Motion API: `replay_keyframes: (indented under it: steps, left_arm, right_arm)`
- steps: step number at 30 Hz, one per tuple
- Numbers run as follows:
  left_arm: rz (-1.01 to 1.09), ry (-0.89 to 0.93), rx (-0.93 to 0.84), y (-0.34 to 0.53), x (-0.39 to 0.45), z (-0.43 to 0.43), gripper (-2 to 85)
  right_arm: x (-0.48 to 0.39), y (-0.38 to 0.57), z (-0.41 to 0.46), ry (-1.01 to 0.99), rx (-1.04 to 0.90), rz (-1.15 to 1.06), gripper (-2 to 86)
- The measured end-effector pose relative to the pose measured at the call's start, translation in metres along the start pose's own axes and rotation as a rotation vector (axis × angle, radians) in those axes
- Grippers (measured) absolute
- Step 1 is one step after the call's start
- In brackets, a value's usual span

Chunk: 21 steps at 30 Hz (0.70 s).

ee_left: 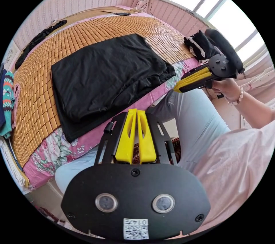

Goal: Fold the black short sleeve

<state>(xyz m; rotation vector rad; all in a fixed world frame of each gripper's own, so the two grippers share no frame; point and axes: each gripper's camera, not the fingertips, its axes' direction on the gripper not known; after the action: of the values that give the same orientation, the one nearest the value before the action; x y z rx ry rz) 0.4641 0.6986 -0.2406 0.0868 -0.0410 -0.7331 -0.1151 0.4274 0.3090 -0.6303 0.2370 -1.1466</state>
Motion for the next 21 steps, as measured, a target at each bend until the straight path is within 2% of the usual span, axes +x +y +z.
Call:
replay_keyframes:
  steps: [7, 12, 16, 17, 21]
  left_arm:
    - [0.059, -0.118, 0.04, -0.021, 0.015, 0.018, -1.0]
    - [0.097, -0.07, 0.04, -0.049, 0.011, 0.033, -1.0]
    - [0.104, -0.084, -0.003, -0.056, 0.006, 0.058, -1.0]
    - [0.099, -0.054, -0.045, -0.055, 0.003, 0.07, -1.0]
    - [0.114, 0.003, 0.065, -0.036, -0.001, 0.078, -1.0]
  right_arm:
    - [0.012, -0.135, -0.001, -0.038, 0.014, -0.073, -0.4]
    - [0.027, -0.254, 0.02, 0.055, -0.056, -0.105, -0.4]
    - [0.035, -0.297, 0.057, 0.026, -0.124, -0.071, -0.5]
    - [0.034, -0.304, 0.08, 0.042, -0.195, -0.07, -0.5]
    - [0.037, -0.308, 0.092, 0.036, -0.164, -0.079, -0.5]
